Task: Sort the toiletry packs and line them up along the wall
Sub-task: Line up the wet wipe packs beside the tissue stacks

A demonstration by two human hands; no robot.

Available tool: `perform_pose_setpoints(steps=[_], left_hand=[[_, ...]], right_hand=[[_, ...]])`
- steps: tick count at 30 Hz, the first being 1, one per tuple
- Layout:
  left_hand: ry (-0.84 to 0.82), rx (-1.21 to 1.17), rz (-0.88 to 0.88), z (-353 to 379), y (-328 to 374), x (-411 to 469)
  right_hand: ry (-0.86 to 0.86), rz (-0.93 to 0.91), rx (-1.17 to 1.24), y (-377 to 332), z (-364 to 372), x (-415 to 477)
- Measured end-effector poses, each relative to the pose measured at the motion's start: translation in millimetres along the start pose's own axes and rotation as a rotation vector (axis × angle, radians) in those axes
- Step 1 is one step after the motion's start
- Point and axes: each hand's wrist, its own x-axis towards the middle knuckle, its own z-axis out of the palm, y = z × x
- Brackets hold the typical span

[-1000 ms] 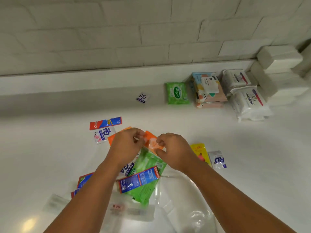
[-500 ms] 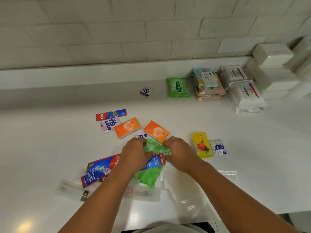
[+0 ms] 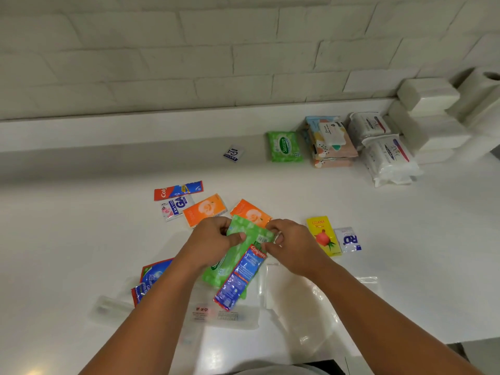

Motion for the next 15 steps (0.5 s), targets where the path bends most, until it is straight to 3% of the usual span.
perform_pose_setpoints(steps=[4,9,12,15], left_hand=[[0.020,-0.066,0.118,-13,21,-8],[0.130,-0.029,0.360,-22,46,-21],[0.169,0.012,0.583,-19,57,-30],[0.140,0.050,0.721,-9,53,-28]], right_hand=[[0.099,0.017,0.149,-5,-11,3],[0.123,0.240,0.515,-11,-20,7],[-0.026,0.396,0.995,-24,-37,9],[-0.146,0.333,1.240,-29,-56,8]])
